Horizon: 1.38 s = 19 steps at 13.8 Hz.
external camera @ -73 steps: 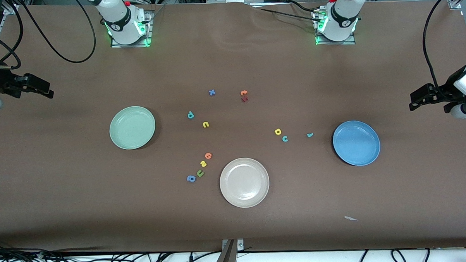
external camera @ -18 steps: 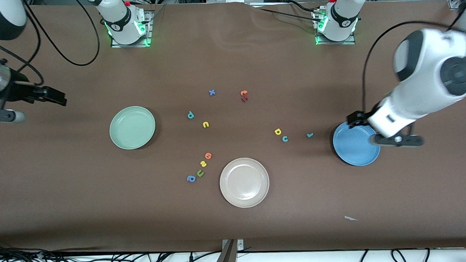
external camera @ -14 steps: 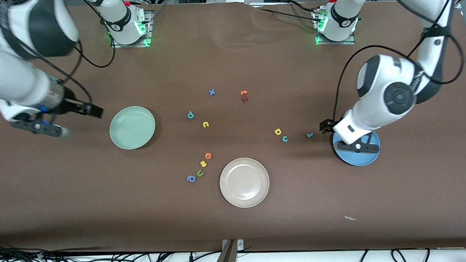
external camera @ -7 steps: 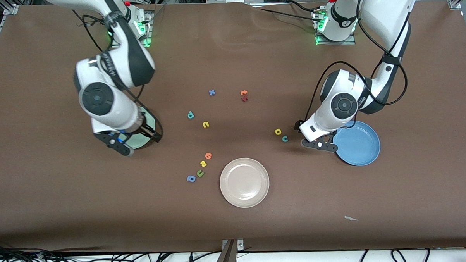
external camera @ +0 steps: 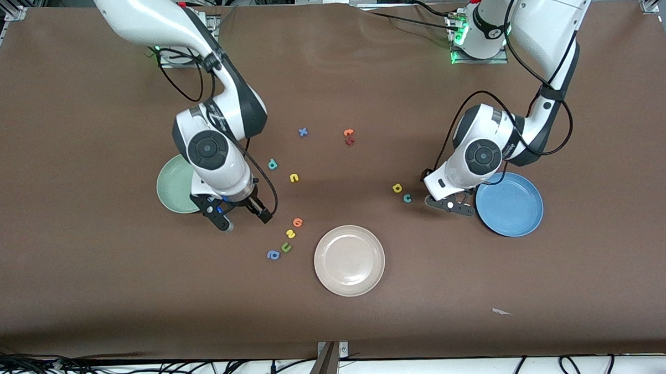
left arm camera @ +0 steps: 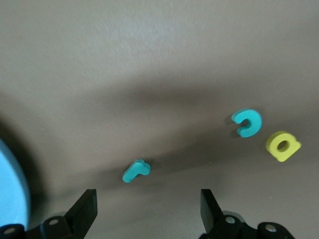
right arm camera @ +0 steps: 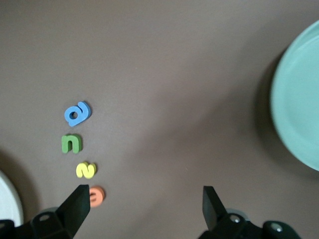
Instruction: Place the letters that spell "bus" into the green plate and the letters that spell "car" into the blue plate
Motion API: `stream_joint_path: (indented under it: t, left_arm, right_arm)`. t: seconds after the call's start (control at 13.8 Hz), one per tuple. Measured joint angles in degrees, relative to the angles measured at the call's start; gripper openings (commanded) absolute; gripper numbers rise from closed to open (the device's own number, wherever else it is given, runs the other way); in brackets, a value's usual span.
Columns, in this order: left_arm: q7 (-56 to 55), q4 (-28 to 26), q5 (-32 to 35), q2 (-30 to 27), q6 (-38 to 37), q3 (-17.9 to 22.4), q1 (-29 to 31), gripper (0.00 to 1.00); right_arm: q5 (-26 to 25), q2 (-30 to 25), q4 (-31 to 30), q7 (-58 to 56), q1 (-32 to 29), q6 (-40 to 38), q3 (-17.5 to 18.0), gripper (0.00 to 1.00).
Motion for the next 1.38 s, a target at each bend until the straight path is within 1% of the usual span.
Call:
stream_joint_path:
  t: [0.15, 0.22, 0.29, 0.51, 0.58, 0.8, 1.02, 1.16, 1.23, 1.38]
  left_arm:
    - [0.30, 0.01, 0.00, 0.98, 0.07, 0.10, 0.37, 0.95]
    - [0.43, 0.01, 0.00, 1.06, 0.08, 0.13, 0.73, 0.95]
    - [0.57, 0.08, 0.00, 1.04, 0.08, 0.13, 1.18, 0.99]
    - [0.90, 0.64, 0.00, 1.02, 0.10, 0.16, 2.43, 1.00]
    - [0.92, 0.78, 0.00, 1.02, 0.10, 0.15, 2.69, 1.00]
    - [0.93, 0.99, 0.00, 1.00, 0.10, 0.14, 3.53, 1.00]
    - [0.86, 1.37, 0.00, 1.00, 0.12, -0.11, 3.60, 1.00]
    - [-0.08, 1.73, -0.08, 1.00, 0.12, -0.60, 3.59, 1.00]
    - [-0.32, 1.87, -0.15, 1.00, 0.14, -0.82, 3.59, 1.00]
    - [0.28, 2.14, -0.15, 0.93, 0.48, -1.03, 3.59, 1.00]
  right_arm:
    - [0.00, 3.88, 0.89, 0.07, -0.01, 5.56, -0.15, 0.99]
    - [0.23, 5.55, 1.85, 0.24, -0.02, 7.14, -0.26, 0.99]
    - [1.22, 6.96, 3.10, 0.86, -0.02, 7.84, -0.28, 0.99]
    - [6.28, 10.70, 8.86, 3.06, 0.48, 8.19, -0.21, 0.98]
    - [7.01, 12.12, 10.90, 3.63, 0.86, 8.19, -0.17, 0.95]
    - [7.41, 16.57, 15.60, 6.13, 2.48, 8.19, -0.15, 0.91]
    - [7.42, 19.03, 17.21, 6.71, 2.90, 8.20, -0.19, 0.73]
    - [7.42, 19.46, 17.59, 6.71, 2.88, 8.14, -0.26, 0.71]
    - [7.42, 19.46, 17.73, 6.71, 2.88, 8.07, -0.31, 0.57]
    - [7.41, 19.46, 17.89, 6.71, 2.88, 7.98, -0.38, 0.33]
